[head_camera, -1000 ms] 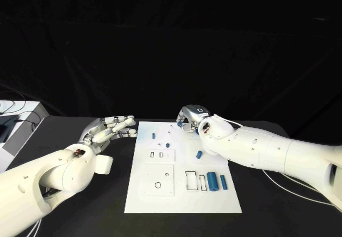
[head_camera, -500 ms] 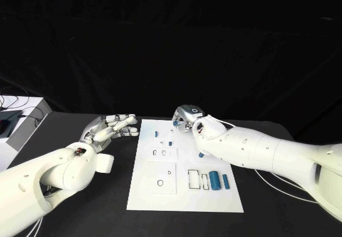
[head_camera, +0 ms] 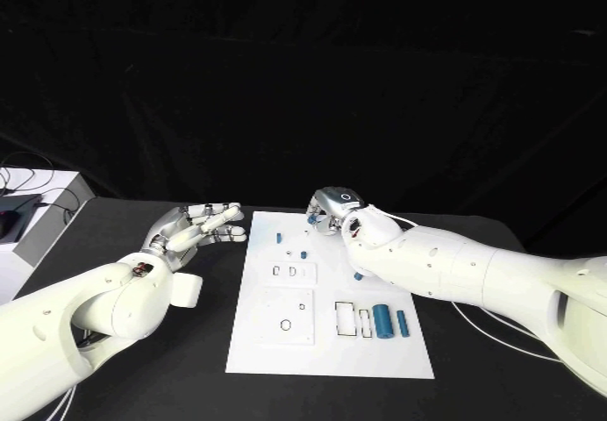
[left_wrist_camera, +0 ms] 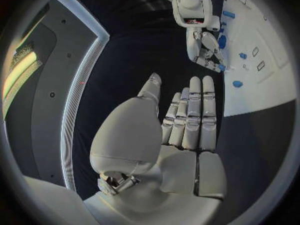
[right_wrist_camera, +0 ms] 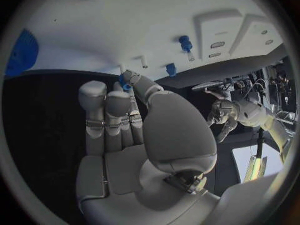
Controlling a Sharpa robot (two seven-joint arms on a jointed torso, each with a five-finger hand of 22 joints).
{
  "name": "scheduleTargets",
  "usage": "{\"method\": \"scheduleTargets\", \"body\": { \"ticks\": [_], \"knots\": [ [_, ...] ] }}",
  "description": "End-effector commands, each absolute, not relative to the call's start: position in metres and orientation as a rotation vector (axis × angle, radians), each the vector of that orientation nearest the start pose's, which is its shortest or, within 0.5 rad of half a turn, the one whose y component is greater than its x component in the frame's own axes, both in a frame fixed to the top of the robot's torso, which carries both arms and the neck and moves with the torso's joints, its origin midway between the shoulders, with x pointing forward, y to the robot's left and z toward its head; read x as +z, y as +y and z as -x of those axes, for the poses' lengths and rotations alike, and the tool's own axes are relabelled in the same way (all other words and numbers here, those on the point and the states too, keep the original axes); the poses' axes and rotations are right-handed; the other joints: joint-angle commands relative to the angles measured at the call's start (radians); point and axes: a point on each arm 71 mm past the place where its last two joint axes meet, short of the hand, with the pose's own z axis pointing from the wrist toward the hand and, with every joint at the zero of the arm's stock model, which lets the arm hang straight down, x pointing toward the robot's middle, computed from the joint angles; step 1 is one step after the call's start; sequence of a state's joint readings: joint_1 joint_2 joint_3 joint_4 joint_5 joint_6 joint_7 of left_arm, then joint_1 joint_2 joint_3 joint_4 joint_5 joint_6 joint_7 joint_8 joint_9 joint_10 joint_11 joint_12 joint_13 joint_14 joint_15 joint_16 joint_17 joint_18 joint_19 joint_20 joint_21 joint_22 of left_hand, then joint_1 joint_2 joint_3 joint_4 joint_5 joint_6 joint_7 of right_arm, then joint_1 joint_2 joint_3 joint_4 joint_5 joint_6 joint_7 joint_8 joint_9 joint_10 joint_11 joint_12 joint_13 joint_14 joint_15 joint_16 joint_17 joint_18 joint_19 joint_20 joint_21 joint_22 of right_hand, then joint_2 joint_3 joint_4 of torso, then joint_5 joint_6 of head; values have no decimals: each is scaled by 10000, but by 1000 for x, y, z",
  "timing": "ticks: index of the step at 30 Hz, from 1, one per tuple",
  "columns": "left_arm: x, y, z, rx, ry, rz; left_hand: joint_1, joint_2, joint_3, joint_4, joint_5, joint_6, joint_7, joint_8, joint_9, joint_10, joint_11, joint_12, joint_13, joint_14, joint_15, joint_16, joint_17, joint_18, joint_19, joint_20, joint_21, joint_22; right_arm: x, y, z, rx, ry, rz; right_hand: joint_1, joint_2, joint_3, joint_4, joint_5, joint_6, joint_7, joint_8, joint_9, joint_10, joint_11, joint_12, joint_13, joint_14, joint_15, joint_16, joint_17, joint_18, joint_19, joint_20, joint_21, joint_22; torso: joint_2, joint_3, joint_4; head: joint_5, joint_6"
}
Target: Assemble the parts on the task board
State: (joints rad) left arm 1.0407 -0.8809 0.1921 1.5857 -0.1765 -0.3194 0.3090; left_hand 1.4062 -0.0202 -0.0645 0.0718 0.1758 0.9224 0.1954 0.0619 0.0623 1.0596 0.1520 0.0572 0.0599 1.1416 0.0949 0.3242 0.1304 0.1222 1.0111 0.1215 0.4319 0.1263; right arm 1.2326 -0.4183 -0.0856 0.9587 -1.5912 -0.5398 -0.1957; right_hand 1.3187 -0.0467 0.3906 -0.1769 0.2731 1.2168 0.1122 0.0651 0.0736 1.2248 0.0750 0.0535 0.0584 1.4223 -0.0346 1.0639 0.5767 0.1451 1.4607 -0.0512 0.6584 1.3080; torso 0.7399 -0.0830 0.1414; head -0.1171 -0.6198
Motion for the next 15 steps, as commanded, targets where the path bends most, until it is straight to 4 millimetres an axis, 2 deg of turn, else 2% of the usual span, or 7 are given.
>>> {"method": "scheduleTargets", "body": {
  "ticks": [1, 13, 15],
  "knots": [
    [-164, 213, -480, -15657, 13926, 10517, 42, -5, 28, -4, -24, -102, 5, -16, -16, -52, -1, 42, -5, -52, 9, 67, -28, -30, -90, -19, 55, -42, -192, -146, -577, 3670, 14185, 1420, 16, 302, 18, -22, 25, 34, 13, 14, 238, 382, -198, 60, 29, -27, -37, 41, -3, 159, 531, -3, -19, 312, 12, -6, 6, 10, 21],
    [-164, 213, -480, -15681, 13946, 10514, 42, -5, 28, -4, -24, -102, 5, -16, -16, -52, -1, 42, -5, -52, 9, 67, -28, -30, -90, -19, 55, -42, -194, -145, -581, 3489, 14225, 1435, 13, 303, 20, -21, 29, 30, 12, 15, 237, 374, -198, 61, 29, -32, -37, 38, -5, 159, 532, -4, -48, 341, 29, -30, 87, 18, -14],
    [-164, 212, -480, -15696, 13954, 10510, 42, -5, 28, -4, -24, -102, 5, -16, -16, -52, -1, 42, -5, -52, 9, 67, -28, -30, -90, -19, 55, -42, -195, -145, -581, 3501, 14217, 1438, 10, 305, 22, -20, 28, 21, 15, 12, 234, 363, -194, 62, 29, -32, -34, 31, -10, 161, 532, -1, -96, 366, 31, -40, 100, 9, 21]
  ]
}}
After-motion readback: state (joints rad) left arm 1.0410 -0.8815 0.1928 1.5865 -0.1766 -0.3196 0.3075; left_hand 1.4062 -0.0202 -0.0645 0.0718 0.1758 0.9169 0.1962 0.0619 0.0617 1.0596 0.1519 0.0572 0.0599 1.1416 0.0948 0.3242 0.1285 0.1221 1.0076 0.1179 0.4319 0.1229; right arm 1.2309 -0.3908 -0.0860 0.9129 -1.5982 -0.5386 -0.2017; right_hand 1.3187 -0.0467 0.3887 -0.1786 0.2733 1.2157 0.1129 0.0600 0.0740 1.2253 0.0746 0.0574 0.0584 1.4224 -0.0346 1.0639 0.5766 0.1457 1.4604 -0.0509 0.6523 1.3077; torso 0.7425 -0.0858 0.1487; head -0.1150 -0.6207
